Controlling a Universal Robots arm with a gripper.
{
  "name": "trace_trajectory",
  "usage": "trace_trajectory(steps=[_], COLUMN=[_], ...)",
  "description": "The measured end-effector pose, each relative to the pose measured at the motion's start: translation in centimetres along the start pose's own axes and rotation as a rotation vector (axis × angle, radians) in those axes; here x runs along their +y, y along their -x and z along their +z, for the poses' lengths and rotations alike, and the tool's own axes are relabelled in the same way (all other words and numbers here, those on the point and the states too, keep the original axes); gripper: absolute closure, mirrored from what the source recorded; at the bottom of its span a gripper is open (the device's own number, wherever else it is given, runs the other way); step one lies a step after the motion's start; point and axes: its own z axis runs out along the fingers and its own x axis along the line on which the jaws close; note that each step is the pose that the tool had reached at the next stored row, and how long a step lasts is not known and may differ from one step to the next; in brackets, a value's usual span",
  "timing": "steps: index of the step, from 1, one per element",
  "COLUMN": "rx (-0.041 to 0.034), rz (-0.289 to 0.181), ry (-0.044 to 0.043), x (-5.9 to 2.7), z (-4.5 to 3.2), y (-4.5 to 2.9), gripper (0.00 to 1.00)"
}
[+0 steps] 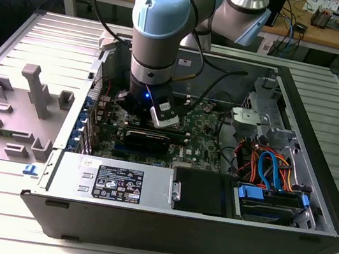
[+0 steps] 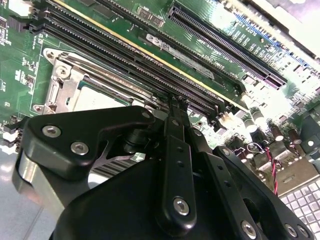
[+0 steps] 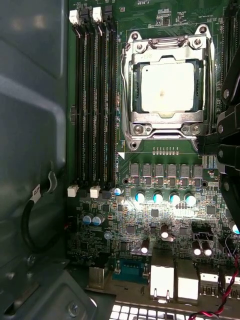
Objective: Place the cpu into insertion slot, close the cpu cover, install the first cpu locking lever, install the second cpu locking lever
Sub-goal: 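Install the second cpu locking lever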
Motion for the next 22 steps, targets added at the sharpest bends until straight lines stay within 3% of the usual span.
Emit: trace_trajectory(steps=[12,17,22], rx=[0.0003,0.0,-0.0001], rz=[0.0,0.0,0.0], ry=[0.0037,0.0094,0.0024], x=[0.06,0.21,0.22], z=[0.01,0.17,0.18], y=[-0.23,-0.22,-0.22], gripper=[0.89,0.89,0.89])
